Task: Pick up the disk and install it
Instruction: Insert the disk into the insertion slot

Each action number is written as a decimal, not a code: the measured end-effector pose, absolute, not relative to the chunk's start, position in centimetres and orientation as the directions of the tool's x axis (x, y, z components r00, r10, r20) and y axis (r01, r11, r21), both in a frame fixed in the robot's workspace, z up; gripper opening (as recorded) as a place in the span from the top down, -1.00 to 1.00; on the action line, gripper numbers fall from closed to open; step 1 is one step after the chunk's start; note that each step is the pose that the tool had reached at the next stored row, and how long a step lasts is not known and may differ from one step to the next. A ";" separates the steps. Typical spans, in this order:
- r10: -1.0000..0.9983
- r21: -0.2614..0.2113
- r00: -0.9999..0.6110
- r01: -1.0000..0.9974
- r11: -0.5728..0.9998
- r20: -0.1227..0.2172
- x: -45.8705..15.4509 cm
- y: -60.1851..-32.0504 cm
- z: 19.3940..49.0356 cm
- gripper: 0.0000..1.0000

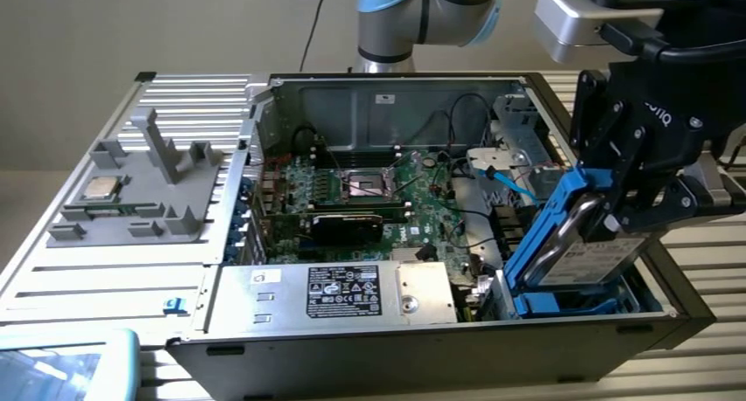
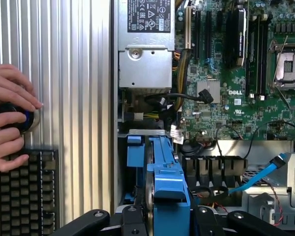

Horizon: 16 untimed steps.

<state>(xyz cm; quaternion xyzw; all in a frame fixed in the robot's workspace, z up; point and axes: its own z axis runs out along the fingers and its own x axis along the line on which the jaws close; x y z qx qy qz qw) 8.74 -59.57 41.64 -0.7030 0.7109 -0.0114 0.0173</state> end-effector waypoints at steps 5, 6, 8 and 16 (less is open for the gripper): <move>-1.000 -0.041 -0.011 -0.999 0.011 -0.009 8.7 -59.6 41.4 0.25; -1.000 -0.041 -0.011 -0.999 0.011 -0.009 8.7 -59.6 41.3 0.25; -1.000 -0.041 -0.011 -0.999 0.011 -0.008 8.7 -59.6 41.2 0.25; -1.000 -0.041 -0.011 -0.999 0.011 -0.009 8.7 -59.6 40.8 0.25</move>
